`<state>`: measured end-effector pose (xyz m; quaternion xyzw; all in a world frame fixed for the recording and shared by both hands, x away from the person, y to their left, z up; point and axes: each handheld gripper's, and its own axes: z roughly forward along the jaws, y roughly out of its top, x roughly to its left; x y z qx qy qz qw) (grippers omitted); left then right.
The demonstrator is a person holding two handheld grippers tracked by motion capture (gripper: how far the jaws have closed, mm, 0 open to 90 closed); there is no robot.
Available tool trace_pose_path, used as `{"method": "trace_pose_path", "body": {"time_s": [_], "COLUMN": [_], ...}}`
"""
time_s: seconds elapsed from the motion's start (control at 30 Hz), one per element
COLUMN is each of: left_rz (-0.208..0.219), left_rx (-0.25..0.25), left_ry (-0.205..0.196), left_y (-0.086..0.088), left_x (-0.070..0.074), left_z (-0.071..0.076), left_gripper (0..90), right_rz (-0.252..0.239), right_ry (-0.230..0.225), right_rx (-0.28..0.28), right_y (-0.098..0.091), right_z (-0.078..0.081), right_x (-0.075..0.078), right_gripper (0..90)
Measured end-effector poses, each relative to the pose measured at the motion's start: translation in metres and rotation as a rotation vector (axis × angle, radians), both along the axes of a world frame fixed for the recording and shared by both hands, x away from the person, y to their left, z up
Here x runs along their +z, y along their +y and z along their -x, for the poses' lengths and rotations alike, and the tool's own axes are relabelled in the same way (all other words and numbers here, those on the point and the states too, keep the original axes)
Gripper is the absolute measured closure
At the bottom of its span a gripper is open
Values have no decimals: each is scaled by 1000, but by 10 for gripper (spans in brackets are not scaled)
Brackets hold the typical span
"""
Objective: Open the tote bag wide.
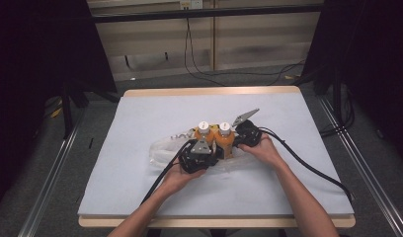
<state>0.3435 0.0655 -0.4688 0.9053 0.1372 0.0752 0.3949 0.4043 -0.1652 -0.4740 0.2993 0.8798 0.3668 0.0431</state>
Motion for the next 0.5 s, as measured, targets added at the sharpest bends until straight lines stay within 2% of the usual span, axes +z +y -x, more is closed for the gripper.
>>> {"method": "trace_pose_path", "body": {"time_s": [0.07, 0.17, 0.2, 0.23, 0.27, 0.3, 0.33, 0.43, 0.5], "left_rz": [14, -8, -12, -41, -19, -29, -8, -16, -22], "left_rx": [-1, -16, -22, -37, -26, -22, -29, -29, -49], "left_ry": [-2, -6, 4, 10, 16, 25, 33, 34, 41], "left_y": [-1, -3, -4, -6, -7, -6, -5, -5, -4], "left_x": [-3, -7, -8, -11, -13, -12, -14, -13, -13], "left_z": [2, 6, 7, 8, 10, 10, 10, 10, 11], "left_gripper": [846, 853, 853, 853, 857, 865, 867, 870, 872], "right_rz": [9, 8, 9, 6, 4, 6, 10, 21, 23], "right_ry": [8, 15, 16, 23, 20, 15, 12, 5, 6], "right_rx": [2, -2, -8, -7, -9, -10, -12, -17, -17], "right_y": [1, 1, 1, 1, 1, 2, 2, 4, 4], "right_z": [-2, -3, -4, -4, -5, -5, -6, -8, -10], "right_x": [-5, -7, -7, -7, -7, -7, -7, -6, -6], "right_gripper": [900, 900, 900, 900, 900, 900, 900, 900, 900]}}
